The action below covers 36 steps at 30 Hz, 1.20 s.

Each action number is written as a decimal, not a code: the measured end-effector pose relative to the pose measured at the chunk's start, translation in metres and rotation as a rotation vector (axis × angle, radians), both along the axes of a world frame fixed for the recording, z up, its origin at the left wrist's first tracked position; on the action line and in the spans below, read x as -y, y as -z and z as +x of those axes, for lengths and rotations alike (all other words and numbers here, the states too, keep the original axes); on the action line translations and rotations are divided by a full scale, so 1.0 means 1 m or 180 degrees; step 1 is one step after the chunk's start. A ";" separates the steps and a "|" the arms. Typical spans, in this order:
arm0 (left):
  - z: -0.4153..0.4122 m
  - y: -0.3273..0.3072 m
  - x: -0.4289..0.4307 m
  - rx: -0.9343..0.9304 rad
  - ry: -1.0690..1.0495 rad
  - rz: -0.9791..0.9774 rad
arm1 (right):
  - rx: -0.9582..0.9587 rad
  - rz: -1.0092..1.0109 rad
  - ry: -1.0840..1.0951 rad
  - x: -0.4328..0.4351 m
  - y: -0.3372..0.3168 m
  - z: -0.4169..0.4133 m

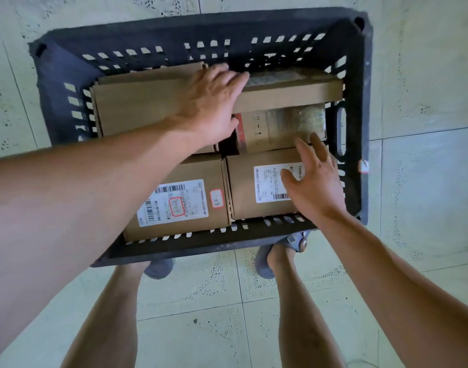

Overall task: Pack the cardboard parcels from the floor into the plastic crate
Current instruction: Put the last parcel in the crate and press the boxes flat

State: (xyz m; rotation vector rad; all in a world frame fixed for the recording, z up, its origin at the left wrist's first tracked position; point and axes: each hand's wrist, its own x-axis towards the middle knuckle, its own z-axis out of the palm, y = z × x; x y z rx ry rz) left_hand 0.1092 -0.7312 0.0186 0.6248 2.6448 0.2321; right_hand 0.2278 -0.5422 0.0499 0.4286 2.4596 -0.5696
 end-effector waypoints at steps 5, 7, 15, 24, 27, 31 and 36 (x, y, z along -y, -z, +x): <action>-0.001 0.005 0.014 0.0112 -0.0199 0.0461 | -0.0032 0.0057 -0.0305 -0.005 0.005 -0.018; 0.003 0.000 0.021 0.0035 -0.0426 0.0802 | -0.0023 0.0163 -0.0518 -0.007 0.006 -0.026; 0.028 -0.069 0.060 -0.0317 -0.1556 0.2030 | 0.0069 0.0457 -0.1613 -0.009 0.022 -0.072; 0.053 -0.090 0.105 -0.0393 -0.2327 0.2434 | 0.0125 -0.0164 -0.1430 -0.017 0.012 -0.131; 0.059 -0.088 0.108 -0.0315 -0.2388 0.2495 | 0.0032 -0.0152 -0.1515 -0.014 0.020 -0.140; 0.062 -0.084 0.107 -0.0238 -0.2342 0.2548 | -0.0561 0.0406 -0.1425 -0.004 0.029 -0.140; 0.063 -0.081 0.102 -0.0345 -0.1915 0.2335 | -0.0632 -0.0366 -0.0090 0.000 0.015 -0.116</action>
